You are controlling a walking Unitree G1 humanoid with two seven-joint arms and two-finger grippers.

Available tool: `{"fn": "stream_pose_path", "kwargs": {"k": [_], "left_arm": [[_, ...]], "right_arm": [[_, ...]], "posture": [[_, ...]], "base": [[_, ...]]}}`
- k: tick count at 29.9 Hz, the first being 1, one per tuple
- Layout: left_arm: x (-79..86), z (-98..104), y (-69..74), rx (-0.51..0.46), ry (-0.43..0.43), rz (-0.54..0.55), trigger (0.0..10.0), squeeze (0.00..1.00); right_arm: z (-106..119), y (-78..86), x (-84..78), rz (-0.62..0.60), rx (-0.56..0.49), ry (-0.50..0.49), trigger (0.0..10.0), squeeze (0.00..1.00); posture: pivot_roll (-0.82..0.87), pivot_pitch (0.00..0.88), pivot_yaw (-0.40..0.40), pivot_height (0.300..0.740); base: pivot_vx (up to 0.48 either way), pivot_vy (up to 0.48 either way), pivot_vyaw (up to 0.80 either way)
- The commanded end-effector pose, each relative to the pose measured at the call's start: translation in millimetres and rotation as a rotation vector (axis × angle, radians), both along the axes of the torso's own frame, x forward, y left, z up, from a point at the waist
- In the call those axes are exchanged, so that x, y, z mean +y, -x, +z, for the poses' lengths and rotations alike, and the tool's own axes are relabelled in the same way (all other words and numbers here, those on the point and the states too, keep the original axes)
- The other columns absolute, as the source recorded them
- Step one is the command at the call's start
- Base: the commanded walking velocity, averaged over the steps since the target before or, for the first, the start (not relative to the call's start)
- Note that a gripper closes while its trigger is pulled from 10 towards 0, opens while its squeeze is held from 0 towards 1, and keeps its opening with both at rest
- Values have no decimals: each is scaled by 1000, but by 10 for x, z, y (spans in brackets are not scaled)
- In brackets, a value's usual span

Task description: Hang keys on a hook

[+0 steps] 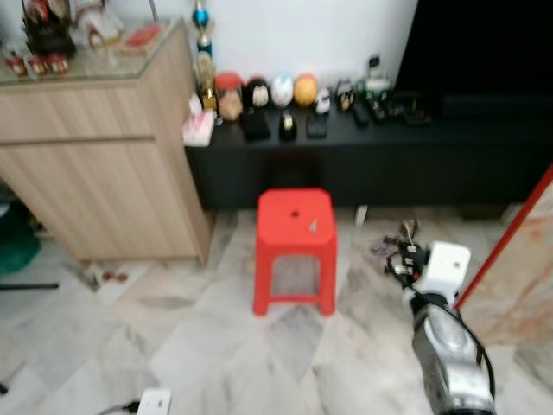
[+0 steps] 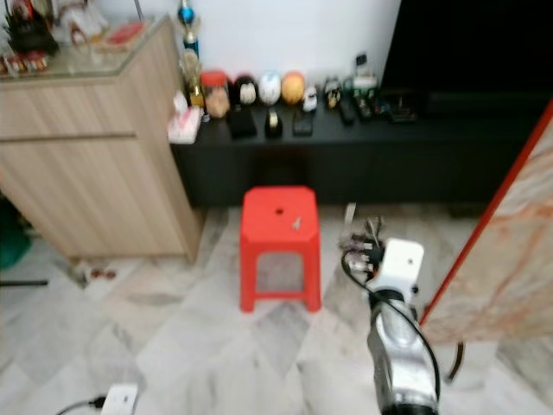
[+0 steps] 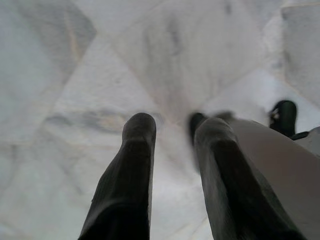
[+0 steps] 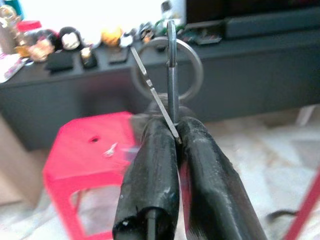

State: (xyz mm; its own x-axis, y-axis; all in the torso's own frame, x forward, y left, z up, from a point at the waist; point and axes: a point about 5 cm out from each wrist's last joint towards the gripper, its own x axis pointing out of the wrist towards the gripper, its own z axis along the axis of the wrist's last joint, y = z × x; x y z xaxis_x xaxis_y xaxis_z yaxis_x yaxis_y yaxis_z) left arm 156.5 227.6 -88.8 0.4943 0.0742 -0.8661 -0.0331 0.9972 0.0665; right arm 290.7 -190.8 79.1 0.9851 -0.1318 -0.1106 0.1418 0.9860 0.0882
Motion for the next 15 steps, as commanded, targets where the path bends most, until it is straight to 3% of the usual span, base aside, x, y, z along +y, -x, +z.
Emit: {"fn": "stream_pose_path", "kwargs": {"k": [1,15], "left_arm": [[80,-11,71,27,-18,17,10000,0],[51,-32,102,31,-12,53,10000,0]], "right_arm": [[54,-29,36,2,-19,6,10000,0],[151,-137,28,16,-40,20,10000,0]], "posture": [[-106,0,21,740],[-85,0,2,740]], "base": [[0,-472,0],[0,-472,0]]}}
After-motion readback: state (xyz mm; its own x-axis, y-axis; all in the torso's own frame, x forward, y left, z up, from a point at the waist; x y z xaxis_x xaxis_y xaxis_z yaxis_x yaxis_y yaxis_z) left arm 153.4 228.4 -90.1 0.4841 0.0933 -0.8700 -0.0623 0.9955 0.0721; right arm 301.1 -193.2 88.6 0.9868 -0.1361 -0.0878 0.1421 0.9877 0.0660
